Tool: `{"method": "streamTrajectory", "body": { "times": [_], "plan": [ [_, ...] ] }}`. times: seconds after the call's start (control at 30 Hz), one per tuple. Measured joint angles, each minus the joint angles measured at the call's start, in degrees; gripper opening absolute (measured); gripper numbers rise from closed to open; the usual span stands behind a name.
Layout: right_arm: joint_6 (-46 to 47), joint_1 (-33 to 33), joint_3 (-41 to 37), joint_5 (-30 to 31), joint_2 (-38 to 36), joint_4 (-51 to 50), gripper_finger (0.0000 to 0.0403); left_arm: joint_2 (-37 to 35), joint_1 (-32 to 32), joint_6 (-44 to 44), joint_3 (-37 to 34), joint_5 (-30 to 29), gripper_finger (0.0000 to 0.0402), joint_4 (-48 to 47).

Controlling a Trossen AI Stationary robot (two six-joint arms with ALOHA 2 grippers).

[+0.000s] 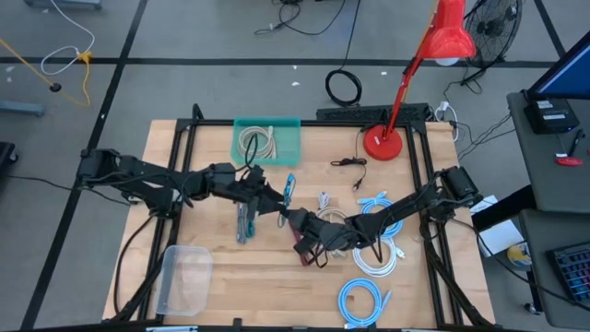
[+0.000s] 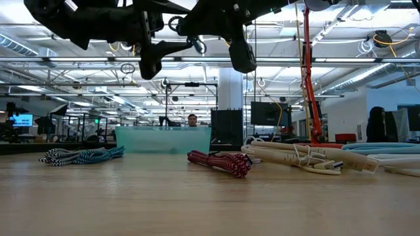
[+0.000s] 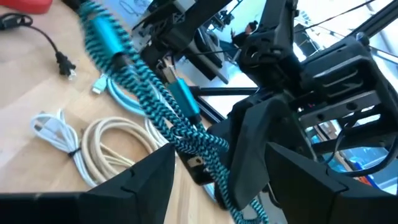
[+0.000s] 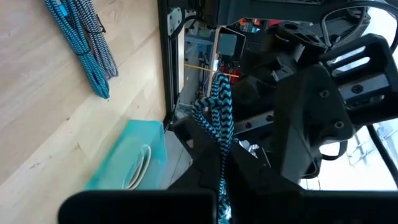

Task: Pick & Place USB Port
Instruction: Put the right blue black charger cable into the transparent bin

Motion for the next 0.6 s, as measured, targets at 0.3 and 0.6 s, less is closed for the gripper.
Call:
{"method": "streamTrajectory", "body": {
  "times": [0.3,0.6],
  "plan": [
    [1.4,-0.1,0.0,-0.1,0.0,-0.1,0.0000,0.0,0.0,-0.1,0.5,-0.1,0.0228,-1.3],
    [1.5,-0.1,0.0,-0.2,0.0,-0.1,0.0001,0.0,0.3,1.5,0.6,0.8,0.0040,-2.1]
  ]
}}
